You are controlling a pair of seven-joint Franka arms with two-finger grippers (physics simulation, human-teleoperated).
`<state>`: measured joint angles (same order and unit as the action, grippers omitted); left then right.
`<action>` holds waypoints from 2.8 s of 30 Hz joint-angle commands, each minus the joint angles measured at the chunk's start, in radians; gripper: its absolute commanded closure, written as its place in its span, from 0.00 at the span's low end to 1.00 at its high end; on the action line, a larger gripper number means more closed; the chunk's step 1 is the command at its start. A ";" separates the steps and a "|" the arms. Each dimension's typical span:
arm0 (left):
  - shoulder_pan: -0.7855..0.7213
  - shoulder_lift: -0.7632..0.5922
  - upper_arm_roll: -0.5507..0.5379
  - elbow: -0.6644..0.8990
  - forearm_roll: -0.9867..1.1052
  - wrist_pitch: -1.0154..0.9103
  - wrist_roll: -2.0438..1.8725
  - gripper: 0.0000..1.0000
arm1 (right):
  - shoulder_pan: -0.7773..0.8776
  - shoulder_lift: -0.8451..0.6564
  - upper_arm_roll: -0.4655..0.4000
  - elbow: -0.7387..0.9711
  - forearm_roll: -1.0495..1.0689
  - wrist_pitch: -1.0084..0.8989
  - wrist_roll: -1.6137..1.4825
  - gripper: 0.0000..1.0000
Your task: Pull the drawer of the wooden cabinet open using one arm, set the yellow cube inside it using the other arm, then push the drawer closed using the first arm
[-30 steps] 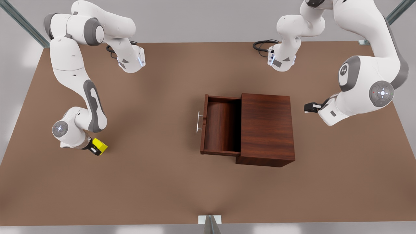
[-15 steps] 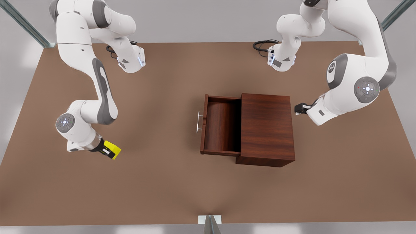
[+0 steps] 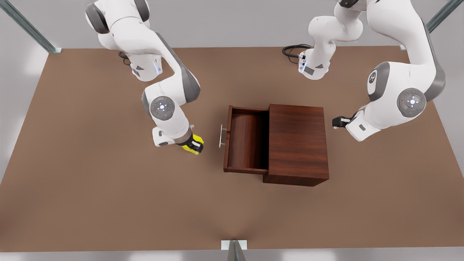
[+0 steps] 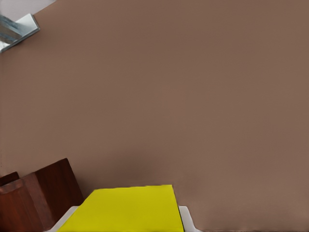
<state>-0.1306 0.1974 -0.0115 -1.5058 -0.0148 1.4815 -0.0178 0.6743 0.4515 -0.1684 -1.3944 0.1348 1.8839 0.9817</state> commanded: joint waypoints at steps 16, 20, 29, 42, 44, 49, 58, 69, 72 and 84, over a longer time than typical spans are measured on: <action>-0.061 0.000 0.002 -0.010 0.033 -0.003 -0.060 0.00 | 0.157 0.292 0.129 0.350 -0.008 -0.037 0.973 0.30; -0.061 0.000 0.002 -0.010 0.033 -0.003 -0.060 0.00 | 0.192 0.334 0.124 0.353 -0.008 0.032 1.000 0.30; -0.064 0.000 0.002 -0.008 0.032 -0.001 -0.065 0.00 | 0.205 0.337 0.109 0.353 -0.015 0.012 0.986 0.00; -0.719 0.361 -0.001 0.420 0.078 0.204 -1.146 0.00 | -0.519 -0.206 0.076 -0.175 -0.159 -0.240 -0.960 0.00; -0.778 0.445 0.001 0.480 0.087 0.253 -1.332 0.00 | -0.564 -0.225 0.076 -0.163 -0.161 -0.309 -0.976 0.00; -0.863 0.559 0.010 0.492 0.191 0.416 -1.487 0.00 | -0.588 -0.221 0.078 -0.160 -0.156 -0.281 -0.999 0.00; -0.877 0.738 0.062 0.605 0.263 0.672 -1.493 0.00 | -0.582 -0.206 0.081 -0.153 -0.161 -0.286 -1.000 0.00; -0.882 0.815 0.104 0.616 0.289 0.657 -1.421 0.00 | -0.582 -0.205 0.086 -0.153 -0.164 -0.286 -0.989 0.00; -0.886 0.794 0.097 0.607 0.289 0.606 -1.383 0.00 | -0.582 -0.205 0.086 -0.153 -0.162 -0.289 -0.989 0.00; -0.871 0.772 0.110 0.543 0.291 0.603 -1.375 0.00 | -0.582 -0.205 0.087 -0.152 -0.164 -0.289 -0.989 0.00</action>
<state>-1.0025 0.9717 0.0981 -0.9631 0.2755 2.0922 -1.3221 0.0920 0.2481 -0.0811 -1.5461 -0.0296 1.5959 0.1096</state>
